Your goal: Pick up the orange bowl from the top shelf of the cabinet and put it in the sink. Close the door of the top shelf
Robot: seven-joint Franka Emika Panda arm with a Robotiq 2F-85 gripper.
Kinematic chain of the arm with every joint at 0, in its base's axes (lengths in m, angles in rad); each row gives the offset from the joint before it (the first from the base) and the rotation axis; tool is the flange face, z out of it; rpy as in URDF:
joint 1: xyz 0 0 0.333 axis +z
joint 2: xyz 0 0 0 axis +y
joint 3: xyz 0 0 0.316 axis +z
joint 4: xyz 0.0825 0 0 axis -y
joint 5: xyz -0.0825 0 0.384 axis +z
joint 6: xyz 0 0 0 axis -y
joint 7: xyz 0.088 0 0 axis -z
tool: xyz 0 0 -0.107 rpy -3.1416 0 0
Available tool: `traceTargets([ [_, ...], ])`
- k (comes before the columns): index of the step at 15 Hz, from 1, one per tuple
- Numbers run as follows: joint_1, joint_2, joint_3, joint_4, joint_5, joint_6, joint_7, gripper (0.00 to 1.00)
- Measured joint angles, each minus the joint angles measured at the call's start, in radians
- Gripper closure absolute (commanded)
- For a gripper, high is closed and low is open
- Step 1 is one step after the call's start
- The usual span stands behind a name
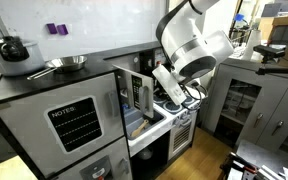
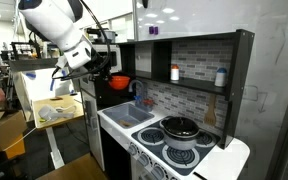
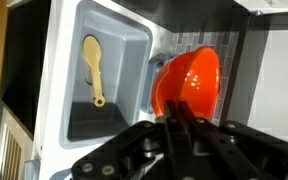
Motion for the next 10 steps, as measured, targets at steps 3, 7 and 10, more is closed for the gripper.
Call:
traceTargets([
  [3, 0.0, 0.0, -0.001, -0.017, 0.0, 0.0, -0.007, 0.98],
  [7, -0.001, 0.003, -0.012, -0.064, -0.028, -0.002, -0.032, 0.98],
  [10, -0.003, 0.005, -0.031, -0.104, -0.111, -0.002, -0.034, 0.98],
])
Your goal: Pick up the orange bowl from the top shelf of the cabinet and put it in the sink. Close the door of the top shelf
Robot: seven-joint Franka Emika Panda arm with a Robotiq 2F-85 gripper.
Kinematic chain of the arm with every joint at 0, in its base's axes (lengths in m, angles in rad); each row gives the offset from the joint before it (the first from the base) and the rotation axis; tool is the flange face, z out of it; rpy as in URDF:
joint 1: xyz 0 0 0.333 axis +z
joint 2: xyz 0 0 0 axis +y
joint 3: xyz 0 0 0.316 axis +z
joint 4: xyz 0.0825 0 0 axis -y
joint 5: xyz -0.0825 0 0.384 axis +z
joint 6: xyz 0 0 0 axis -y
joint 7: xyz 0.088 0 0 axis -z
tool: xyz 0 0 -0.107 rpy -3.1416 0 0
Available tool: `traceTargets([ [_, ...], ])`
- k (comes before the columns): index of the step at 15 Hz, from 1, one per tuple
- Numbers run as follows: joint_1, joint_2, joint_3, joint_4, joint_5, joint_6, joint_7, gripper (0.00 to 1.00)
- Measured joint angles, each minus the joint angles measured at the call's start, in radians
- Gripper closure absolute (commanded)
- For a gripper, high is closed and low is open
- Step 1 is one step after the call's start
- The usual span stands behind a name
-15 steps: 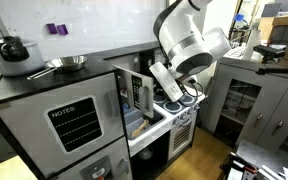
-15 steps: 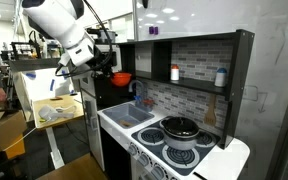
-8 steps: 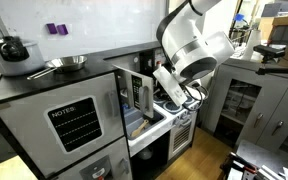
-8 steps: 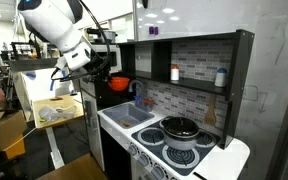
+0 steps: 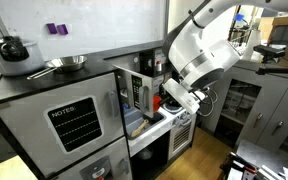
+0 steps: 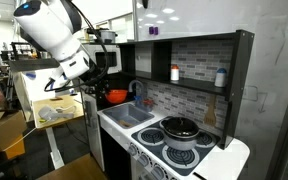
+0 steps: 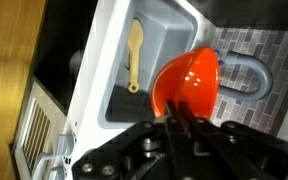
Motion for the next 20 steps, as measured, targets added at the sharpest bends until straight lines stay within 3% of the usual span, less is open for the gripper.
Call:
traceTargets([
  [4, -0.007, 0.009, -0.034, -0.037, -0.184, 0.0, 0.004, 0.98],
  [13, -0.093, 0.05, -0.134, -0.018, -0.733, -0.022, 0.038, 0.98],
  [16, -0.104, 0.048, -0.149, 0.039, -0.833, -0.079, 0.043, 0.98],
  [20, -0.102, 0.048, -0.149, 0.112, -0.881, -0.179, 0.043, 0.98],
])
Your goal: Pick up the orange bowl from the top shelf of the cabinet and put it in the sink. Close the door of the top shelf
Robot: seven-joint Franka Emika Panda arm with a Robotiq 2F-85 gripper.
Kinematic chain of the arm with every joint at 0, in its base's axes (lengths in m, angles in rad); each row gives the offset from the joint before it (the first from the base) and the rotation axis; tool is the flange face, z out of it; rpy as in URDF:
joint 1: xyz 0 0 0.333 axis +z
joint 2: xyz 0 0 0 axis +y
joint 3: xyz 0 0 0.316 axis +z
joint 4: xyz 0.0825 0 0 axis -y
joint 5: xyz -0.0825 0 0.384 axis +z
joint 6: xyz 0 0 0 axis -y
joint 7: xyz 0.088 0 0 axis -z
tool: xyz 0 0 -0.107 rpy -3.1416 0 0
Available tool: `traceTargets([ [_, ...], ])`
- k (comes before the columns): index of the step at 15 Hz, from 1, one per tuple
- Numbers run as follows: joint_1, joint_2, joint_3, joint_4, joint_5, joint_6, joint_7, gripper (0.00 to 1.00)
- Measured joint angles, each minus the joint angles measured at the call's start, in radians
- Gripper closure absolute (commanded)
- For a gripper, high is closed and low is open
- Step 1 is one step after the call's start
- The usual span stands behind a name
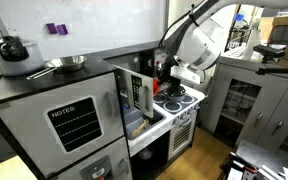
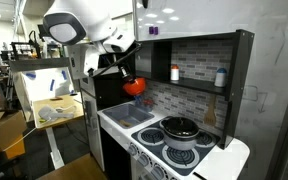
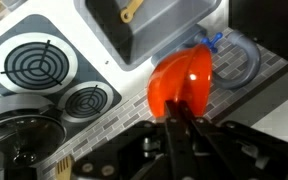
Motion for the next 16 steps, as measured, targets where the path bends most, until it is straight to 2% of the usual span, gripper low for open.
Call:
traceTargets([
  [10, 0.001, 0.025, 0.0, 0.021, -0.001, -0.141, -0.001, 0.98],
  [16, 0.001, 0.082, 0.0, 0.035, -0.001, -0.171, -0.003, 0.98],
])
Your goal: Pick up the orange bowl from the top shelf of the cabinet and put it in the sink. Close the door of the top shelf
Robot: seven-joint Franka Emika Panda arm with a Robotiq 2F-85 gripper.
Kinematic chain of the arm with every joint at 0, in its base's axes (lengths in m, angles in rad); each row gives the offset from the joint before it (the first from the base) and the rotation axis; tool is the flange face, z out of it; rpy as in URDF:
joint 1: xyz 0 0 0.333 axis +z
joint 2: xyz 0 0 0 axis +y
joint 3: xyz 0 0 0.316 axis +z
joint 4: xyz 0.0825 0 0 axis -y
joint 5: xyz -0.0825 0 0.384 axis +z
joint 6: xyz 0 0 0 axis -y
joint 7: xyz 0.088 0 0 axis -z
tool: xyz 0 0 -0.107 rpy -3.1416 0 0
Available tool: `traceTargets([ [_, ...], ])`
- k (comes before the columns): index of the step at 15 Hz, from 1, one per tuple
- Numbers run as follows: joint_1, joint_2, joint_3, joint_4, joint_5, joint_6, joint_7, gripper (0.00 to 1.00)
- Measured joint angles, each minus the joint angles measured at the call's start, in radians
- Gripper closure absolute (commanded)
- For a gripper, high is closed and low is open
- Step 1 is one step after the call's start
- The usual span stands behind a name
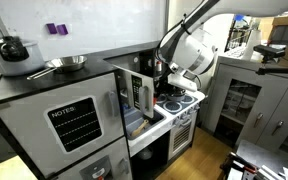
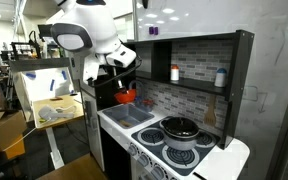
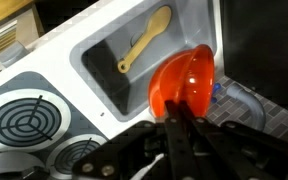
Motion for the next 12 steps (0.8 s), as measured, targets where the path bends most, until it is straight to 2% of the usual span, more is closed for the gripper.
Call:
traceTargets([
  [12, -0.001, 0.17, -0.004, 0.086, -0.001, -0.024, -0.02, 0.98],
])
